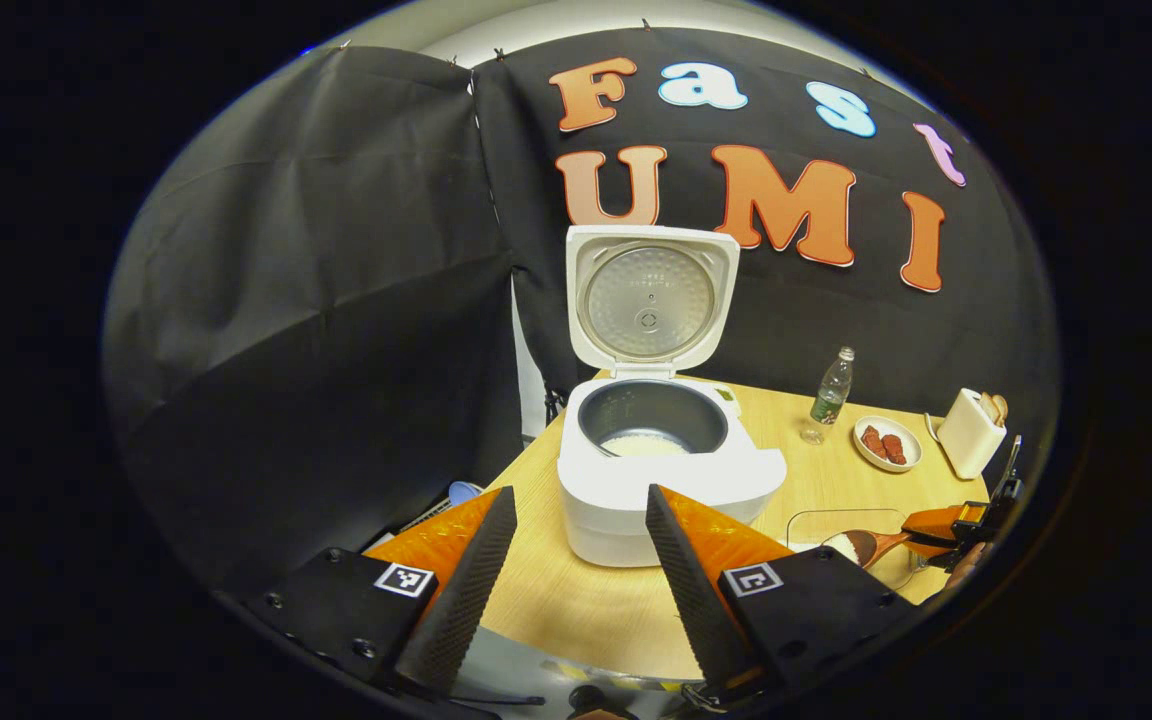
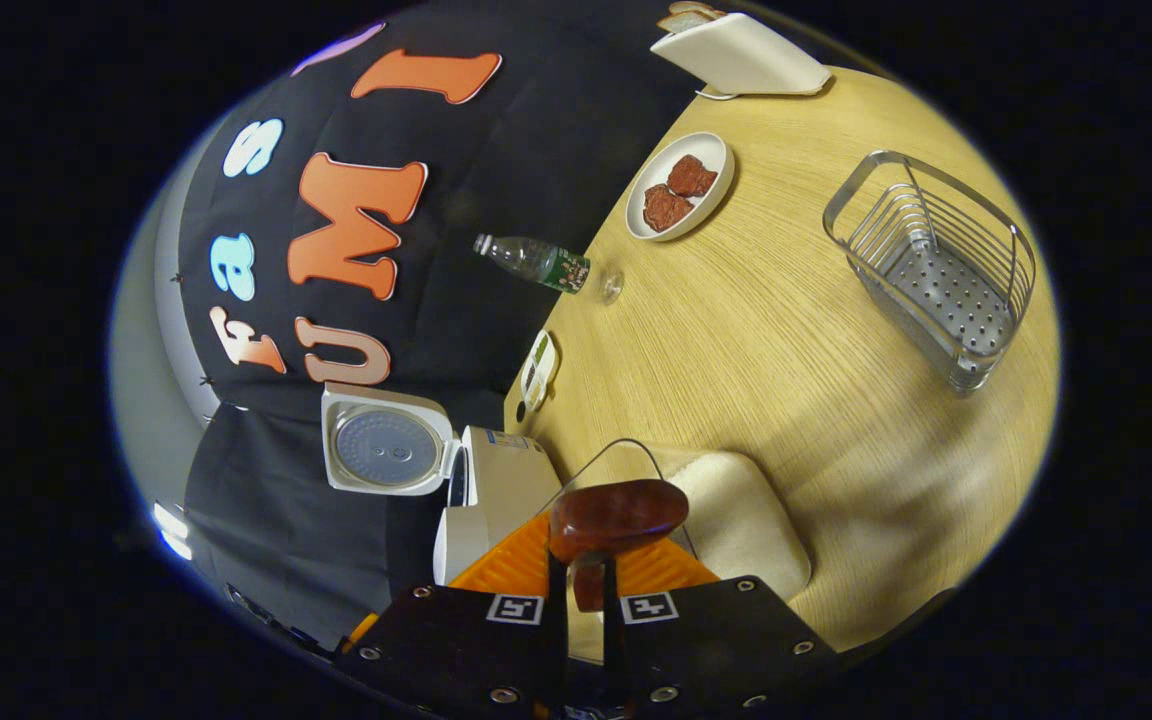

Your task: Close the left gripper, press the button to open the rice cooker; take a wooden spoon from the chopstick holder with the right hand, scoop a spoonful of rice and pour it into the rice cooker, then put the wooden spoon back into the chopstick holder.

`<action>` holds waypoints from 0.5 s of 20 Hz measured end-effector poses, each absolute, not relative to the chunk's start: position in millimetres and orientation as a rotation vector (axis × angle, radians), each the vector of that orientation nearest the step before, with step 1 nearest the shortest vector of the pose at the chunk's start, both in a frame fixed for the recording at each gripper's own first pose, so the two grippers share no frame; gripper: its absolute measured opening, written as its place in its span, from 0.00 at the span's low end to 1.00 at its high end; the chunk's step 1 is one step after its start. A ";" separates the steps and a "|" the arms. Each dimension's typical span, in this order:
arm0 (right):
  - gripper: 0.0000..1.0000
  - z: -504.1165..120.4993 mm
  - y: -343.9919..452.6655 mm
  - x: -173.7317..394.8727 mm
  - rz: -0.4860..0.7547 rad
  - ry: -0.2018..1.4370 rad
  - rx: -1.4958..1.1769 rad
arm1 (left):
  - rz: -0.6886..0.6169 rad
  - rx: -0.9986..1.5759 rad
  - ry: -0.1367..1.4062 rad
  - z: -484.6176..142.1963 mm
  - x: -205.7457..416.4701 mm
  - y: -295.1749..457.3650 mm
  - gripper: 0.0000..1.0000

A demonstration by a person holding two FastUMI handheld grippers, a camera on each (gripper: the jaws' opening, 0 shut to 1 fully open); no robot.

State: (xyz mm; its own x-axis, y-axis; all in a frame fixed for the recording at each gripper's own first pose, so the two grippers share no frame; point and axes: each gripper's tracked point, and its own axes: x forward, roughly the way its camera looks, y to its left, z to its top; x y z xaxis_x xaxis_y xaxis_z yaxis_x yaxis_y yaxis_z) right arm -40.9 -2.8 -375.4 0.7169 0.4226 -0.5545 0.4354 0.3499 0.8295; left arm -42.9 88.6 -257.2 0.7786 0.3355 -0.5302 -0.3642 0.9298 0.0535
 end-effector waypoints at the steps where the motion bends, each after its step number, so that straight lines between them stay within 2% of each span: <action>1: 0.14 -372.1 -6.1 -39.1 -0.005 0.817 1.276 | 0.379 -0.054 0.560 -254.8 -42.4 86.2 0.89; 10: 0.14 -314.5 -10.6 -0.9 0.083 0.718 1.527 | 0.404 -0.079 0.505 -246.9 -43.0 81.1 0.89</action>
State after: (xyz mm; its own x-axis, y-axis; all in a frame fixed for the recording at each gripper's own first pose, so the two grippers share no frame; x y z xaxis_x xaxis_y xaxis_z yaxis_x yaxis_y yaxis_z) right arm -0.9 -10.6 -314.5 0.7955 0.4781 -0.3723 0.3809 0.0834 0.9209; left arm -43.0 81.1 -246.9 0.7985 0.3565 -0.4851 -0.3950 0.9183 0.0247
